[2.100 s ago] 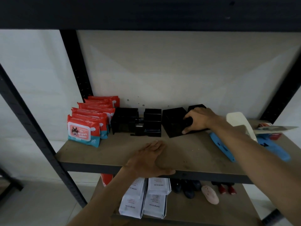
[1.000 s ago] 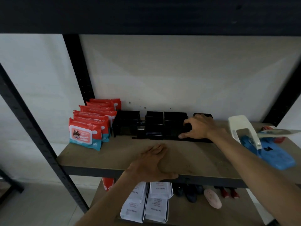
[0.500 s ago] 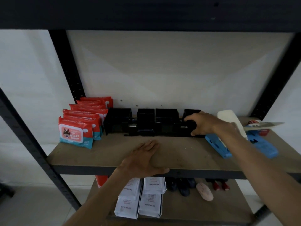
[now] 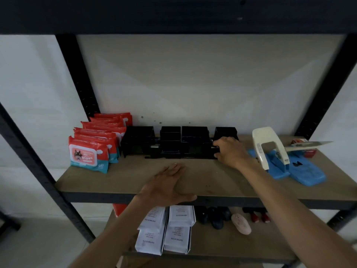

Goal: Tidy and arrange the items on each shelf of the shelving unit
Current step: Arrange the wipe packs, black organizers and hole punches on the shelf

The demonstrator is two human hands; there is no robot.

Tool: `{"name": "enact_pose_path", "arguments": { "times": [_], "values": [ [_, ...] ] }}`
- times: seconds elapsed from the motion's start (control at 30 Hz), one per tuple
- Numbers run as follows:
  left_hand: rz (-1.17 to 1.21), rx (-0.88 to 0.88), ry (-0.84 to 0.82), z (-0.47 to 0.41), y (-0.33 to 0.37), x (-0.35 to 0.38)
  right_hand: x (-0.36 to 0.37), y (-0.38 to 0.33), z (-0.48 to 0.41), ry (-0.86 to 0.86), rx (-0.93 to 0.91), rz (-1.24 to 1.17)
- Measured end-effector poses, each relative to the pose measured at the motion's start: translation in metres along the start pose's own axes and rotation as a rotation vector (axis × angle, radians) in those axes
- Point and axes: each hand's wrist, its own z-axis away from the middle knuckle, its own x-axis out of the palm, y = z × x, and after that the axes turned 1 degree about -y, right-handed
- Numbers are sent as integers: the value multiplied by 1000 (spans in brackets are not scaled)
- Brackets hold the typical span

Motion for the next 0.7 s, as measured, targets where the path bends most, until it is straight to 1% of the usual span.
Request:
{"name": "enact_pose_path", "arguments": {
  "times": [0.17,0.23,0.4,0.53,0.6,0.63,0.67,0.7],
  "values": [
    [-11,-32,-9,-1,-2,2,4,4,9,-12,-30,-70],
    [-3,-48,-19,-2,-2,2,4,5,15,20,-48,-112],
    [-5,-25,-34,-3,0,0,-5,10,39,243,-76,-242],
    [28,-21,-16,-3,13,-2,-23,32,56,411,-45,-276],
    [59,16,-13,-6,24,1,-35,46,64,467,-23,-285],
    [72,36,-18,-8,31,3,-41,53,66,447,-4,-267],
    [87,56,-28,-11,39,6,-49,59,68,371,29,-232],
    [101,71,-37,-14,47,8,-56,66,69,246,68,-178]
  ]
}}
